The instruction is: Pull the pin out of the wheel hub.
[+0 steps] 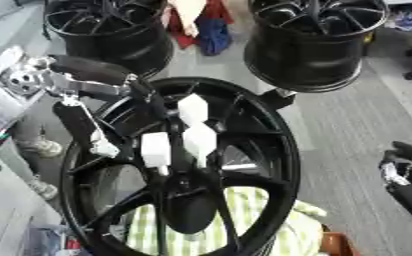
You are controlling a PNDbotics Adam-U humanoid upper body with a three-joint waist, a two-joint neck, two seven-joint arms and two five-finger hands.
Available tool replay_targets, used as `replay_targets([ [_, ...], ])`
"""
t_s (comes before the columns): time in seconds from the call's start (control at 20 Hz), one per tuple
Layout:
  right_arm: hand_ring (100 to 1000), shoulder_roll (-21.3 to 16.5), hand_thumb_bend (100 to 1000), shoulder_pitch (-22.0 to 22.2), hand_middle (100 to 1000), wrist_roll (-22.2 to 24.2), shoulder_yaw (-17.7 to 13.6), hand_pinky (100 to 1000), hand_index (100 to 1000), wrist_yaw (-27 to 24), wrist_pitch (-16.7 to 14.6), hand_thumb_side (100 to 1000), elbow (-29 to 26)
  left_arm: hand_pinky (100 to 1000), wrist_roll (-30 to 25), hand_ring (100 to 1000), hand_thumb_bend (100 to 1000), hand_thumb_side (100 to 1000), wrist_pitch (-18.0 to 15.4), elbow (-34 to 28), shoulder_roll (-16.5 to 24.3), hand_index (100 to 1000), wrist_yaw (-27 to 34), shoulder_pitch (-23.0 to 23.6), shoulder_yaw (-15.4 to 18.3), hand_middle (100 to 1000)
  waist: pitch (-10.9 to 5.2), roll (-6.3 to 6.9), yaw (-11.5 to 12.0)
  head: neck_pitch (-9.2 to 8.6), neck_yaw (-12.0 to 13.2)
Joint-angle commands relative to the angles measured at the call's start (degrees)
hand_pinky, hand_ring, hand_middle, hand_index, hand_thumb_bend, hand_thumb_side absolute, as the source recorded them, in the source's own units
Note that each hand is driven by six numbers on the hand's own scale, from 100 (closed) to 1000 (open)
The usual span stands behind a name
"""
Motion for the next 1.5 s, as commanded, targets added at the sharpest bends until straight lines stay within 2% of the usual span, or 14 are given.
replay_targets([
  [0.05,613,-1.07,100,-0.5,680,0.21,-0.03,716,809,0.0,-0.16,316,-0.86,776,-3.77,733,401,337,-4.47,0.63,0.11,880,-1.39,-1.14,-0.11,784,-0.45,-0.12,-0.14,-0.15,0.26],
  [0.45,613,-1.04,100,-0.58,680,0.33,0.05,716,809,-0.01,-0.22,317,-0.75,756,-3.77,711,394,326,-5.87,1.22,-1.33,868,-2.32,-1.62,-2.25,768,-0.42,0.03,-0.41,-0.15,0.52],
  [0.9,613,-1.06,100,-0.58,680,0.44,0.1,716,809,-0.01,-0.25,318,-0.65,717,-3.77,644,309,259,-7.21,2.94,-2.57,847,-5.32,-1.44,-4.15,731,-0.49,0.11,-0.6,-0.15,0.71],
  [1.1,613,-1.04,100,-0.6,680,0.48,0.12,716,809,-0.02,-0.27,319,-0.63,686,-3.77,595,287,238,-7.8,3.67,-3.07,810,-5.5,-1.37,-4.72,672,-0.45,0.09,-0.6,-0.15,0.75],
  [1.3,613,-1.01,100,-0.59,680,0.53,0.11,716,809,-0.02,-0.27,319,-0.61,615,-3.77,512,238,204,-8.09,3.77,-3.4,753,-4.9,-1.43,-5.17,581,-0.41,0.03,-0.61,-0.15,0.79],
  [1.35,613,-1.01,100,-0.59,680,0.52,0.1,716,809,-0.02,-0.27,319,-0.61,588,-3.77,487,212,190,-8.1,3.73,-3.41,737,-4.62,-1.43,-5.23,551,-0.41,0.03,-0.62,-0.15,0.81],
  [1.45,613,-1.01,100,-0.6,680,0.52,0.11,716,809,-0.02,-0.26,320,-0.6,515,-3.77,415,100,137,-8.02,3.54,-3.39,681,-3.91,-1.46,-5.24,477,-0.42,0.03,-0.61,-0.15,0.8],
  [1.5,613,-1.01,100,-0.59,680,0.54,0.12,716,809,-0.02,-0.26,320,-0.59,508,-3.77,409,100,133,-7.9,3.35,-3.34,676,-3.44,-1.49,-5.16,472,-0.43,0.04,-0.59,-0.15,0.79],
])
